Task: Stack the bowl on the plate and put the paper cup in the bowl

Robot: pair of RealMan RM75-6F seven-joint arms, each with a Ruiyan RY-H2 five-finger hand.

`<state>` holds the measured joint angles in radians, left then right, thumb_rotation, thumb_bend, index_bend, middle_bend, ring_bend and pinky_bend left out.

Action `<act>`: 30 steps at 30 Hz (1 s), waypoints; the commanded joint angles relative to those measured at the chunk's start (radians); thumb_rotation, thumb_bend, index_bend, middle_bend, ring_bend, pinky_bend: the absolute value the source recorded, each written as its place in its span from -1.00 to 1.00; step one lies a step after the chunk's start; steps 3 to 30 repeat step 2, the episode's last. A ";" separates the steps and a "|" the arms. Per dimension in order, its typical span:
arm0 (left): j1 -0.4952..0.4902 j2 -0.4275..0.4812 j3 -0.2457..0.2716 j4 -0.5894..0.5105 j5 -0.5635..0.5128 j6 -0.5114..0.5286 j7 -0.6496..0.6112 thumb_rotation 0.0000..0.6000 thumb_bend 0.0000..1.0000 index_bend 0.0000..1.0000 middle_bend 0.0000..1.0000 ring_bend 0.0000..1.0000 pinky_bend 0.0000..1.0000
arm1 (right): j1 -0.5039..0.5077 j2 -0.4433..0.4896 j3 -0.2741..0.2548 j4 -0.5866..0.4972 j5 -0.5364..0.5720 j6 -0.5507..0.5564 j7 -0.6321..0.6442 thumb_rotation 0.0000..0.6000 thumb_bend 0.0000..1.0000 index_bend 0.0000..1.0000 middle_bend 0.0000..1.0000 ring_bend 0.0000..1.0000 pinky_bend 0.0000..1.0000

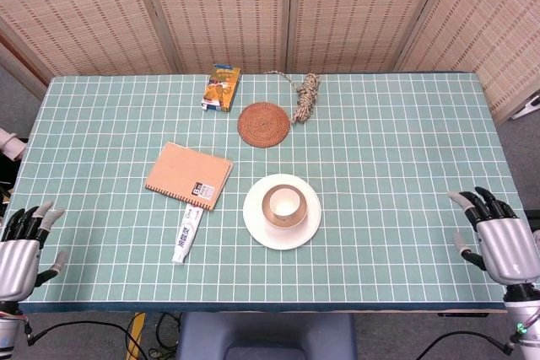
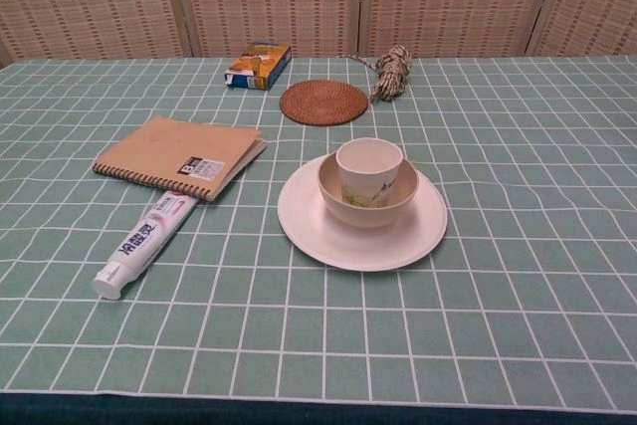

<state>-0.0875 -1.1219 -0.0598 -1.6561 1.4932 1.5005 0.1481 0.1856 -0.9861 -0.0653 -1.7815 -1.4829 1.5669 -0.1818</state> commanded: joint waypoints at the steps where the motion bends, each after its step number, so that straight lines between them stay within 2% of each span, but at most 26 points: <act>1: 0.001 0.003 0.001 -0.005 0.000 0.001 0.002 1.00 -0.32 -0.70 -0.85 -0.81 -0.86 | -0.010 -0.007 0.003 0.008 -0.006 -0.001 0.009 1.00 -0.30 -0.60 -0.54 -0.74 -0.47; 30: 0.000 0.003 0.001 -0.005 0.000 0.001 0.003 1.00 -0.32 -0.70 -0.85 -0.81 -0.86 | -0.013 -0.009 0.006 0.010 -0.007 -0.003 0.010 1.00 -0.30 -0.60 -0.54 -0.74 -0.47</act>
